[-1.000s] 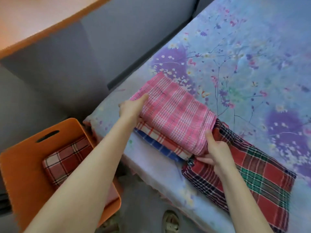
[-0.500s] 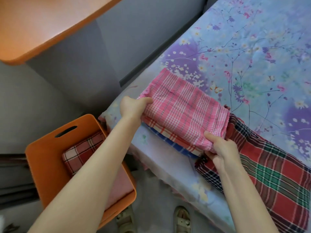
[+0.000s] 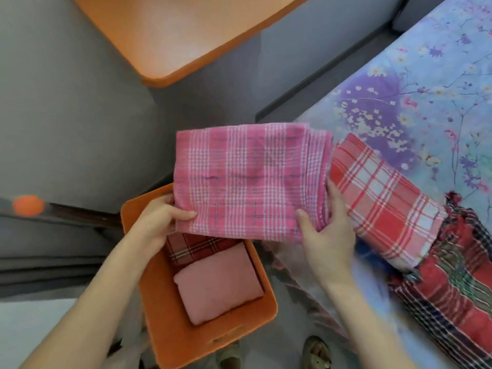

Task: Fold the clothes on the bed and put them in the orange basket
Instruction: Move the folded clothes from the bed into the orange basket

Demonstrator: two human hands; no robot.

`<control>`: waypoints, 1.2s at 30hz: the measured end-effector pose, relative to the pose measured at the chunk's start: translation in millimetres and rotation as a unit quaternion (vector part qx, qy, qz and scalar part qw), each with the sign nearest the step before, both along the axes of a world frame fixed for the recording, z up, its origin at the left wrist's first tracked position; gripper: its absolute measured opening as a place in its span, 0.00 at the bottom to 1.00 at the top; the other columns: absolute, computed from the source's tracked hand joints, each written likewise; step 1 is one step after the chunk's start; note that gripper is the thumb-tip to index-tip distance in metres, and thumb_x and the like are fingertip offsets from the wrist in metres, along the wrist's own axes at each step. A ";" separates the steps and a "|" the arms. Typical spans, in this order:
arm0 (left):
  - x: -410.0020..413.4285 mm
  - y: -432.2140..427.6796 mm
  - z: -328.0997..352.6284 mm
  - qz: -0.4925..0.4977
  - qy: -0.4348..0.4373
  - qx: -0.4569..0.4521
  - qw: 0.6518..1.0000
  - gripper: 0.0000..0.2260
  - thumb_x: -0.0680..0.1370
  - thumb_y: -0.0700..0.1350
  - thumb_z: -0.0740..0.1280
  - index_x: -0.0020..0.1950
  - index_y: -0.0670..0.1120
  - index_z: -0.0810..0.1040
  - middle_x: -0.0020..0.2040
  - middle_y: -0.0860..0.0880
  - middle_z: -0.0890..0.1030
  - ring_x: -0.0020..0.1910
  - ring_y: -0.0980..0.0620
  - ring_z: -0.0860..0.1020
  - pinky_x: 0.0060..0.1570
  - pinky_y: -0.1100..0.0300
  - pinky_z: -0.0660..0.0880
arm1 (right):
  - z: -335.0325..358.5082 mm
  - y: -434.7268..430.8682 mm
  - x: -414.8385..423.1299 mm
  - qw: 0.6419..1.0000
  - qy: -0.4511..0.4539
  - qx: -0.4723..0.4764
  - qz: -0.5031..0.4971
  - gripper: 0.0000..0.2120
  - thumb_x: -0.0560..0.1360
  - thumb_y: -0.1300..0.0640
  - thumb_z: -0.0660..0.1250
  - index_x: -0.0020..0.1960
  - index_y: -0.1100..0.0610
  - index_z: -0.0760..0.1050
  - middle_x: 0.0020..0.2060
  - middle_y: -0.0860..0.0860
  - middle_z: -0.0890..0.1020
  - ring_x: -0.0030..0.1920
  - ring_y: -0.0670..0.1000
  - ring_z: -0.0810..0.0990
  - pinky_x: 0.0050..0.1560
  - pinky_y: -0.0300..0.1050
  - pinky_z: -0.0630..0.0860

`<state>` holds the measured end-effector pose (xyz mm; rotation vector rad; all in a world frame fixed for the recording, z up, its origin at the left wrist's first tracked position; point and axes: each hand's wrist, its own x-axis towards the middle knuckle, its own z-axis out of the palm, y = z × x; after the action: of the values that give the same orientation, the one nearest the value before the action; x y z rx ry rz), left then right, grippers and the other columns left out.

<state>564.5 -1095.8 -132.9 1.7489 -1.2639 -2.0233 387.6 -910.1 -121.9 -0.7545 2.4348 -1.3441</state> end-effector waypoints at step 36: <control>87.5 -20.2 -256.7 -0.540 -0.454 -0.096 0.702 0.36 0.78 0.55 0.58 0.77 0.49 0.38 0.76 0.44 0.37 0.75 0.39 0.40 0.74 0.44 0.43 | -236.1 -98.5 113.7 0.897 0.180 0.349 0.206 0.36 0.58 0.74 0.73 0.65 0.63 0.73 0.63 0.64 0.74 0.54 0.64 0.80 0.33 0.49 0.80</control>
<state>651.9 -1115.9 -389.6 2.1867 -3.2658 -0.9917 501.3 -1008.6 -358.0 -1.2720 2.5324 -0.1418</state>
